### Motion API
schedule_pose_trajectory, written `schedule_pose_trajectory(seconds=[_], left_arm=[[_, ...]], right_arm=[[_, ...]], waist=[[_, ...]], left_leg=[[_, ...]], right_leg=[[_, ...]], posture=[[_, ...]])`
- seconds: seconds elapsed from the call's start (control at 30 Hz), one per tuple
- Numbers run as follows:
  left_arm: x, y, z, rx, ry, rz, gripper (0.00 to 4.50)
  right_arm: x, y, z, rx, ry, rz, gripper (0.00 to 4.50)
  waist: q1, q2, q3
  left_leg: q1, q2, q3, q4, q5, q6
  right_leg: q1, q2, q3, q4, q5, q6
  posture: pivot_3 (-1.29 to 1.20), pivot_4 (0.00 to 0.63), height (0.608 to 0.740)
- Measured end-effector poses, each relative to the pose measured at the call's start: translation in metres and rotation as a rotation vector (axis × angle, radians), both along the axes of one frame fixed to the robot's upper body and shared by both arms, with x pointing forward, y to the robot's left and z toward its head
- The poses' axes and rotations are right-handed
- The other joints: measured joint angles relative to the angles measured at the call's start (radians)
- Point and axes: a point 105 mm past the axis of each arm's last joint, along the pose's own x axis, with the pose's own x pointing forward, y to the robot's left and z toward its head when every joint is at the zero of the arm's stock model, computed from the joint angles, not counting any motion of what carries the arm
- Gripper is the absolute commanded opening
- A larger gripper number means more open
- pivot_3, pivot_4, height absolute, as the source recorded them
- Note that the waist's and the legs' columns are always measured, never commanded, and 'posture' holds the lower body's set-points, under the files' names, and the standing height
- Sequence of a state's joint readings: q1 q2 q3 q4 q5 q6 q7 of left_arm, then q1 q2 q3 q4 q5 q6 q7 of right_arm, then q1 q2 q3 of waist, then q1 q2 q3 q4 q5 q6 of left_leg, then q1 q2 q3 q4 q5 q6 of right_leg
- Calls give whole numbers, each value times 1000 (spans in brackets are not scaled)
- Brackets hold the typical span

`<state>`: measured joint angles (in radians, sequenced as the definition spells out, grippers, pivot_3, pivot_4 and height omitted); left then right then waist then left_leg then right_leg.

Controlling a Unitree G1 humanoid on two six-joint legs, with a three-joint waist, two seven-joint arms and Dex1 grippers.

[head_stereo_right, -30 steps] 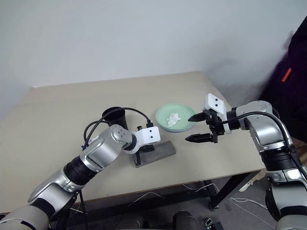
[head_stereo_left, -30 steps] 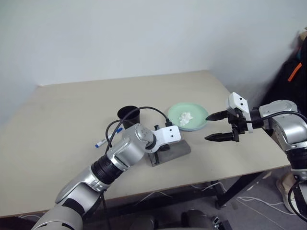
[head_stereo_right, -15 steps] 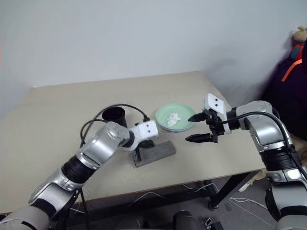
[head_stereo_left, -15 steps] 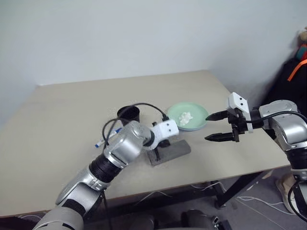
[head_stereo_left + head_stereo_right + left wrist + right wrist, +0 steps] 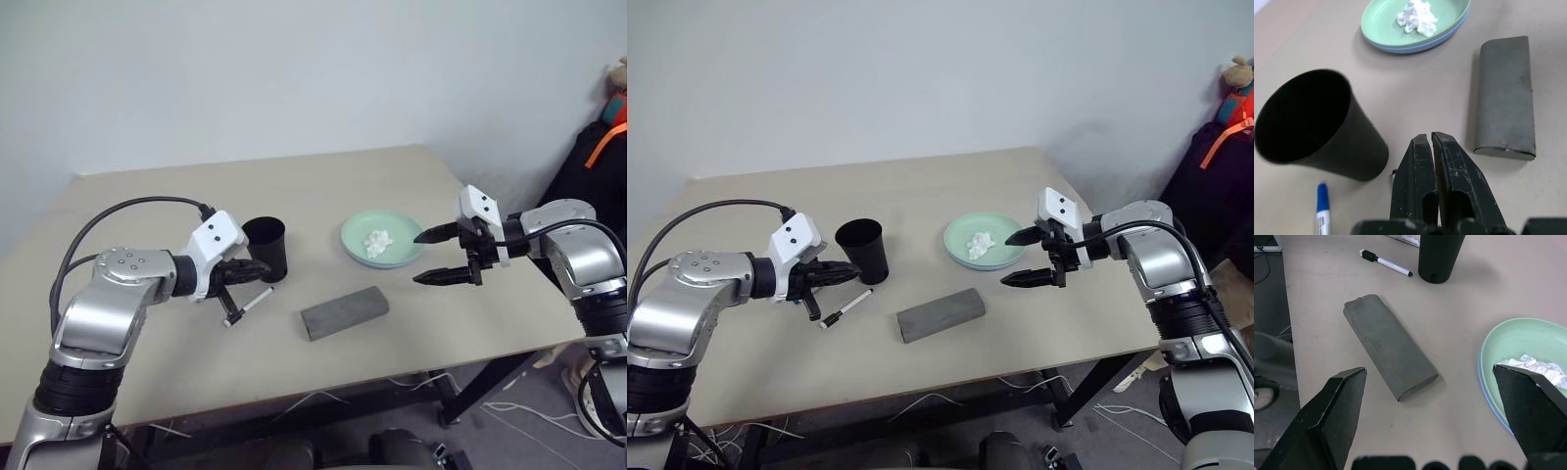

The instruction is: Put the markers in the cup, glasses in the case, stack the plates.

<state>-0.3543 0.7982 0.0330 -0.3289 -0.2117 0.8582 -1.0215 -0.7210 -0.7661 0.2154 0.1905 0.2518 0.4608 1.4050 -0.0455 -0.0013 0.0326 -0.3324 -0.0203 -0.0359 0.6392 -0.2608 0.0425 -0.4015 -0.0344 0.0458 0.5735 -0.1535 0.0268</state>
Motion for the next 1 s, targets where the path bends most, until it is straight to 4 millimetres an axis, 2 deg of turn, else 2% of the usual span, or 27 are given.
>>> schedule_pose_trajectory(seconds=[0.13,0.2,0.3,0.6,1.0], left_arm=[[5,10,-9,-5,34,53,59],[8,16,-16,-9,70,89,418],[10,23,-26,-13,118,139,1297],[15,30,-46,-34,203,188,4457],[23,33,-65,29,221,197,4457]], right_arm=[[0,0,0,0,0,-1,4500],[0,0,0,0,0,-2,4500],[0,0,0,0,-1,-3,4500],[1,0,0,2,2,-7,4500],[0,1,0,2,3,-12,4500]], waist=[[-1,0,0],[-1,0,0],[-1,0,0],[-1,0,0],[0,0,0]], left_leg=[[1,1,0,-2,0,0],[1,1,0,-2,0,0],[0,1,0,-2,0,0],[-1,0,0,-2,0,0],[-1,0,0,-2,0,0]], right_leg=[[-1,1,-1,1,0,0],[-2,1,-1,2,0,0],[-3,1,-1,2,0,0],[-3,1,-1,1,0,0],[-3,1,-1,1,0,0]], posture=[[0,0,727],[0,0,727],[0,0,727],[0,0,727],[0,0,727]])
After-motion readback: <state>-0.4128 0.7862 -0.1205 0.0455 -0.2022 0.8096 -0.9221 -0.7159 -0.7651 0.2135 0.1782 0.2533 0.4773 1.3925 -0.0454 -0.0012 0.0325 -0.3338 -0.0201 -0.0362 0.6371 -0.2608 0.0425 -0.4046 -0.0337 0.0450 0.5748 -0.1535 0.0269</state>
